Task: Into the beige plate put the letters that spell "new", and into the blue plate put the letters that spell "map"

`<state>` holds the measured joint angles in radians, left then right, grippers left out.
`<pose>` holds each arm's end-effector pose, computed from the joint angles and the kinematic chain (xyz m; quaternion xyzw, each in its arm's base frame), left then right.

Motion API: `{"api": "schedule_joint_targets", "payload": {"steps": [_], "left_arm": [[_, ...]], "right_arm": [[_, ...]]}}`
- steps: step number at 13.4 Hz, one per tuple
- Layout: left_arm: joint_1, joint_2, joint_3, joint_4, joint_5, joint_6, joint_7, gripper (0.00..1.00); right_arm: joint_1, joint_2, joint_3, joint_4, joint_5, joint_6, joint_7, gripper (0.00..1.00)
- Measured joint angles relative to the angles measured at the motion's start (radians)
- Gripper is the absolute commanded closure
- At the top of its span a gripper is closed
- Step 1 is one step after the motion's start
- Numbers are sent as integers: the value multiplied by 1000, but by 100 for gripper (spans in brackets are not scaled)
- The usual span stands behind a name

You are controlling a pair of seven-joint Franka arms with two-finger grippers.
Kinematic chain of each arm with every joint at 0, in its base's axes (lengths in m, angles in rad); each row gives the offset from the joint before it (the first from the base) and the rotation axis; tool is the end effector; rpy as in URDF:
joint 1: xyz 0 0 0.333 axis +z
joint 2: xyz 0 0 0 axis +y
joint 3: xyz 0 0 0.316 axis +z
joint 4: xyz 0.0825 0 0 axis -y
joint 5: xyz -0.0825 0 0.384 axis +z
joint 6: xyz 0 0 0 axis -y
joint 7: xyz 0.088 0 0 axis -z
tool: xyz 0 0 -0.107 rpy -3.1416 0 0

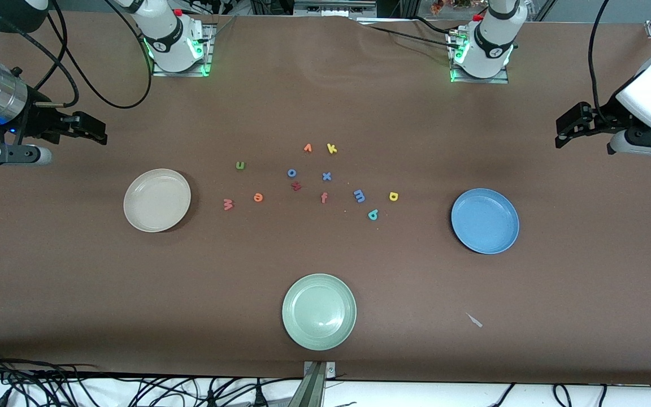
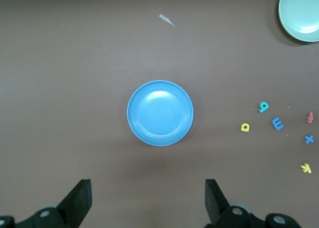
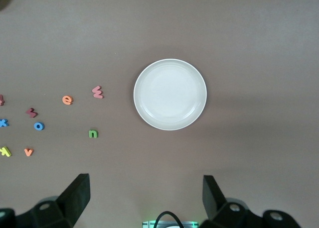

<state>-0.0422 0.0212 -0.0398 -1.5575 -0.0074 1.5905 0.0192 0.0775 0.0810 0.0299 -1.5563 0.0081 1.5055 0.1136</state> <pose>0.5611 -0.0466 0.6207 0.9987 -0.0505 0.0058 0.0043 0.5663 0.0613 0.5805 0.9978 -0.0031 -0.0660 0.0020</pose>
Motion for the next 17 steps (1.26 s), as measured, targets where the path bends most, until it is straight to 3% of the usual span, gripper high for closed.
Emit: {"api": "schedule_joint_targets", "payload": {"steps": [17], "left_arm": [[9,78,-9,23,0,4,1,0]], "right_arm": [[0,0,0,0,-1,0,0,0]]}}
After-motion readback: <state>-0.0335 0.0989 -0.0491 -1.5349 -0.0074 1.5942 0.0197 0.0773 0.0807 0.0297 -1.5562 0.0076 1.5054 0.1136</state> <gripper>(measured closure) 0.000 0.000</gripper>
